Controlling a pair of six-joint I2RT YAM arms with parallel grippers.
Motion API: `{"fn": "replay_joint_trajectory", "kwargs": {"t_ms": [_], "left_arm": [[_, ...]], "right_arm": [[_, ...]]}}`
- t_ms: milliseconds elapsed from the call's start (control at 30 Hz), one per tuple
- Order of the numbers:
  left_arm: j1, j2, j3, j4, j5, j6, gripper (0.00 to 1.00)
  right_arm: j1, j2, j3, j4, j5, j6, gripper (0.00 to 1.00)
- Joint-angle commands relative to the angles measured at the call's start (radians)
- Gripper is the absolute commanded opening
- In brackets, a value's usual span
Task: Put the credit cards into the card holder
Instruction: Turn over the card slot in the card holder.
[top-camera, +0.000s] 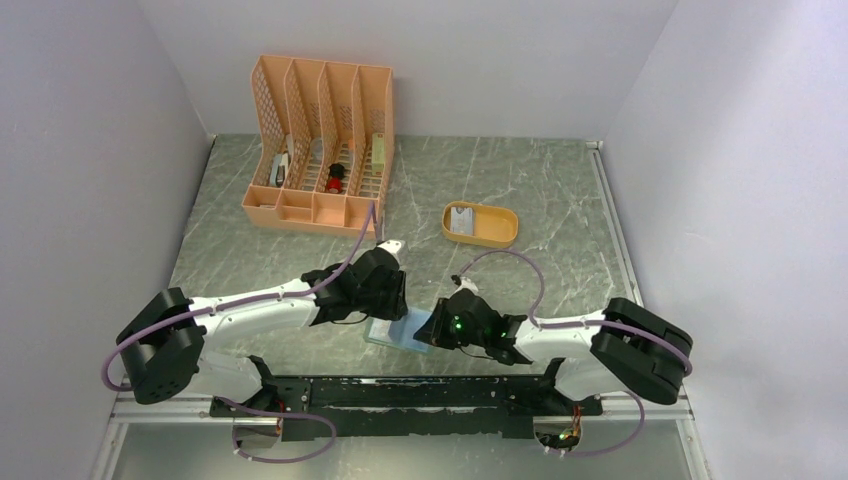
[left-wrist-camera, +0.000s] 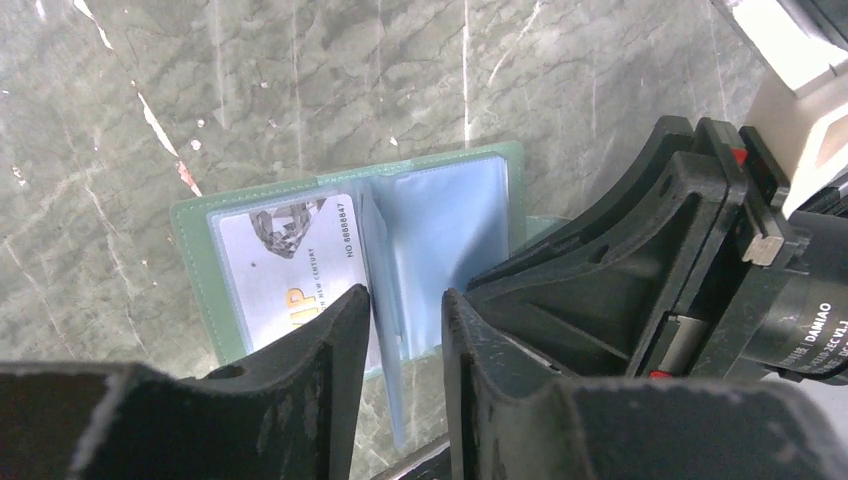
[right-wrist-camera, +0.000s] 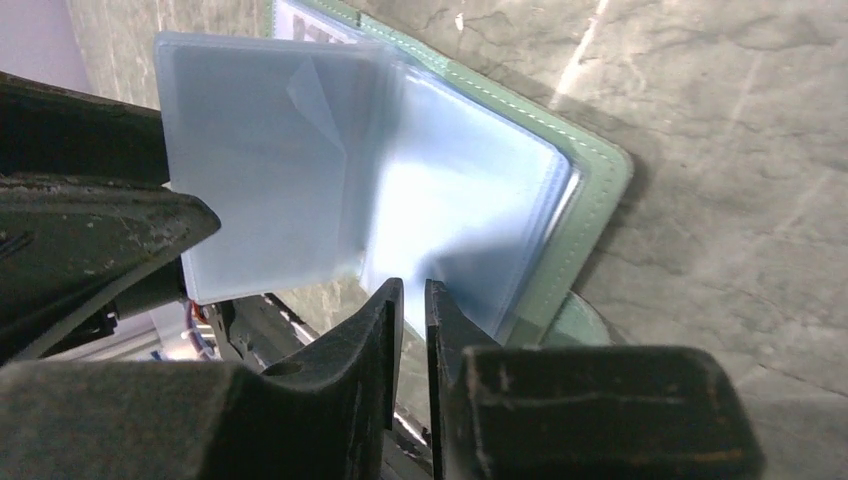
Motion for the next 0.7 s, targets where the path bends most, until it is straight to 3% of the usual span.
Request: {"fn": "replay_joint_trajectory", "kwargs": {"t_ms": [0, 200, 400, 667], "left_arm": [[-0.007, -0.003, -0.001, 0.029, 0.008, 0.025, 0.35], [-0.006, -0.015, -0.013, 0.022, 0.005, 0.046, 0.28], [-0.007, -0.017, -0.032, 0.088, 0.083, 0.065, 0.14], [-0.008, 0.025, -0.031, 0.141, 0.152, 0.064, 0.09]], "right_arm": [[-0.015, -0.004, -0.064, -0.18, 0.082, -0.031, 0.18], [-0.029, -0.015, -0.101, -0.181, 0.081, -0.034, 0.17], [-0.035, -0.028, -0.117, -0.172, 0.075, -0.032, 0.17], [-0.034, -0.04, -0.118, -0.177, 0.071, -0.033, 0.17]]}}
